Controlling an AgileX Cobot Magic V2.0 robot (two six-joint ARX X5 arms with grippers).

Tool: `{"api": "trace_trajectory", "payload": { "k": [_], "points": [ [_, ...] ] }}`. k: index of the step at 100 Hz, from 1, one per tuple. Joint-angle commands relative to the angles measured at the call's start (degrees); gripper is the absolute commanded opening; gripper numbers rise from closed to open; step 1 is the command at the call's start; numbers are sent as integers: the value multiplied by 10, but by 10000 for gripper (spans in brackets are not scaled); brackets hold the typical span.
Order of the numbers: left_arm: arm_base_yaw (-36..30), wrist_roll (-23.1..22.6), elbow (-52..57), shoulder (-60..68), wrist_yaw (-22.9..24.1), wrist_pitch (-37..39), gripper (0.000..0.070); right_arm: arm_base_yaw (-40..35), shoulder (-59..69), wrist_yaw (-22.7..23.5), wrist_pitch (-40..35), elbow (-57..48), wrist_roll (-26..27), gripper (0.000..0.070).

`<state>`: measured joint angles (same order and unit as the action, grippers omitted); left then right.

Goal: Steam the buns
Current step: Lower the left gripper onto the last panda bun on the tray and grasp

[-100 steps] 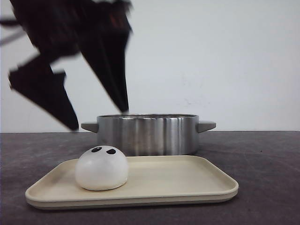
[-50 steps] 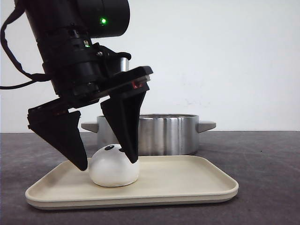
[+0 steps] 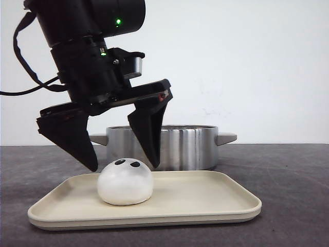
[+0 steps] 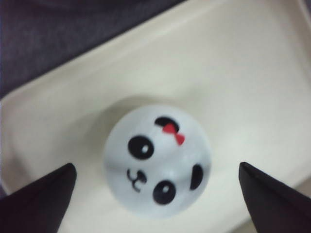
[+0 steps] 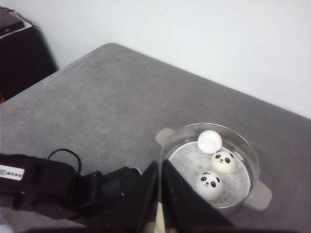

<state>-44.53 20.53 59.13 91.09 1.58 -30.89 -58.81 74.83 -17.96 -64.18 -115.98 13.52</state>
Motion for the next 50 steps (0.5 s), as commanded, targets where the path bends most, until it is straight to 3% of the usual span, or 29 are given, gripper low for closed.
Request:
{"api": "trace_trajectory", "payload": {
  "k": [1,33,38,50],
  "points": [
    [-6,-1,6,14,2,3,627,-11,7,-8,5,-11,11,3],
    [-6,-2,6,50,-1,-12,615,-26,7,-23,5,-11,16,3],
    [-6,-2,6,51,-1,-14,528,-27,7,-31,5,-11,20,3],
    [-6,-4,6,51,-1,-19,140,-30,7,-35,2,-11,22,3]
  ]
}}
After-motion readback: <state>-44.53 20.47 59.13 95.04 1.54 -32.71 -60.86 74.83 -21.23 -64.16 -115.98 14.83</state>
